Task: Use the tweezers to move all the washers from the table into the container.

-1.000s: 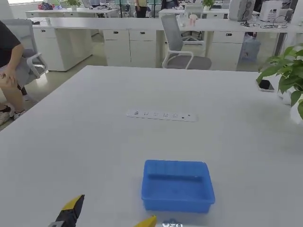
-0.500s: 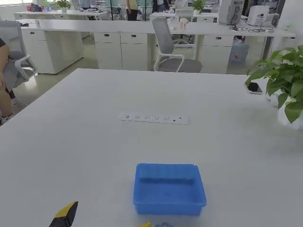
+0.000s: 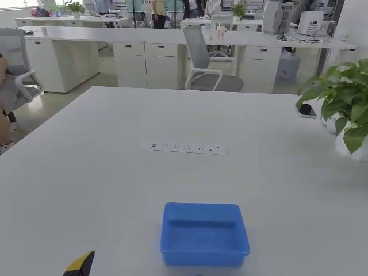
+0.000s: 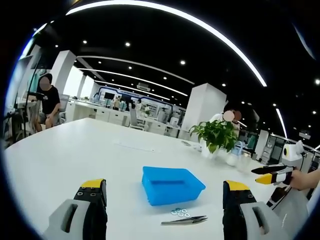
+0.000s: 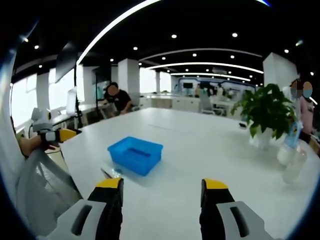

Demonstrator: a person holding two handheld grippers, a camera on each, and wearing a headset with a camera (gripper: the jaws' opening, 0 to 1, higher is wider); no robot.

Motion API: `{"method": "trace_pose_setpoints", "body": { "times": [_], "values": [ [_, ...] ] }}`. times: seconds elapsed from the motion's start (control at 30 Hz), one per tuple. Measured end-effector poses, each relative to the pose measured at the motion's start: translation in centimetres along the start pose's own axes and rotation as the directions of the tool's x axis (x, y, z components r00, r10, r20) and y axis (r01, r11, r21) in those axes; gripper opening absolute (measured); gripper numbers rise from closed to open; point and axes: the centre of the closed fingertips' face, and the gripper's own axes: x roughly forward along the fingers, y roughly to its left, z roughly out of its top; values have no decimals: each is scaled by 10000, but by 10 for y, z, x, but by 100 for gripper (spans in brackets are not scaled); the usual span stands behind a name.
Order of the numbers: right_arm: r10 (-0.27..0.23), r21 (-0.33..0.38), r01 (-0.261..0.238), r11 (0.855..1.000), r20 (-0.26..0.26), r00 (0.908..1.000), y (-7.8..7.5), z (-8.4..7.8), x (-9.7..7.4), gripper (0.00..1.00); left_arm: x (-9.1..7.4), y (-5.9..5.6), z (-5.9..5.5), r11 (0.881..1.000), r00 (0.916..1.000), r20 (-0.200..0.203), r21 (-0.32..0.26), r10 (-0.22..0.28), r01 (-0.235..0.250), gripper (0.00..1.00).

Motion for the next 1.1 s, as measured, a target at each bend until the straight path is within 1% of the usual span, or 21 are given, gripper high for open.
{"method": "trace_pose_setpoints", "body": {
  "times": [0.27,0.37,0.4,0.43,0.5,0.53,0.57,0.6,0.63,0.67,0.7,0.73,0.77,0.83,0.87,0.9,0.93,0.97,1.0,1.03,1.1],
  "values": [
    [-20,-83,19,10000,-88,10000,-1,-1,-1,63,-1,0,3,10000,10000,82,13,-9,9,99],
    [65,-220,-70,9997,-221,9997,-1,-2,0,70,-3,0,4,9999,9999,117,128,-101,100,99],
    [135,-185,-145,9997,-533,9985,-1,-6,0,73,-4,2,1,9984,9998,-145,543,-114,121,99],
    [158,-44,-161,9999,-679,9976,-2,-9,0,74,-5,2,-8,9970,9982,-567,740,-188,229,99],
    [306,-31,-310,9995,-887,9956,-2,-11,0,69,-6,0,-22,9957,9905,-1333,811,-330,441,99],
    [328,51,-325,9995,-925,9952,0,-12,0,65,-6,-3,-26,9945,9864,-1558,819,-525,658,97],
    [582,72,-578,9983,-924,9940,5,-12,1,60,-7,-6,-29,9922,9810,-1773,815,-790,946,91],
    [949,52,-948,9955,-949,9910,14,-13,2,56,-10,-13,-33,9872,9710,-2054,754,-1226,1406,82],
    [1094,-11,-1099,9939,-917,9898,19,-13,3,53,-11,-15,-36,9849,9620,-2346,679,-1394,1593,72],
    [1389,-53,-1404,9901,-1161,9835,28,-16,5,54,-12,-19,-39,9803,9502,-2665,673,-1616,1856,67],
    [1571,-88,-1596,9871,-1306,9789,34,-19,6,54,-11,-21,-39,9775,9459,-2732,671,-1748,2000,65],
    [1957,-181,-2006,9795,-1491,9693,44,-22,7,52,-10,-23,-39,9741,9418,-2727,548,-1967,2194,63],
    [2118,-257,-2186,9755,-1609,9640,49,-23,9,50,-9,-24,-40,9727,9390,-2765,494,-2047,2266,61],
    [2519,-356,-2634,9640,-1942,9481,60,-28,14,47,-8,-25,-45,9671,9254,-3036,420,-2269,2509,56],
    [2640,-286,-2748,9611,-1982,9439,64,-28,17,46,-9,-26,-48,9632,9154,-3219,346,-2416,2664,55],
    [2742,-205,-2834,9588,-1947,9418,69,-28,22,45,-8,-28,-52,9540,8990,-3429,253,-2725,2989,55],
    [2840,-94,-2918,9564,-2017,9374,72,-29,25,44,-11,-32,-57,9384,8713,-3765,143,-3147,3451,55],
    [2993,114,-3042,9526,-2174,9291,77,-32,30,43,-15,-33,-65,9169,8293,-4284,47,-3587,3990,54],
    [3082,148,-3133,9496,-2280,9236,80,-34,32,41,-15,-31,-69,9101,8134,-4526,97,-3654,4142,50],
    [3222,52,-3309,9437,-2417,9153,84,-38,37,40,-12,-25,-70,9147,8175,-4542,140,-3540,4039,47],
    [3288,-113,-3446,9387,-2712,9046,88,-44,43,39,-9,-23,-71,9145,8080,-4612,-190,-3667,4042,44]
  ]
}}
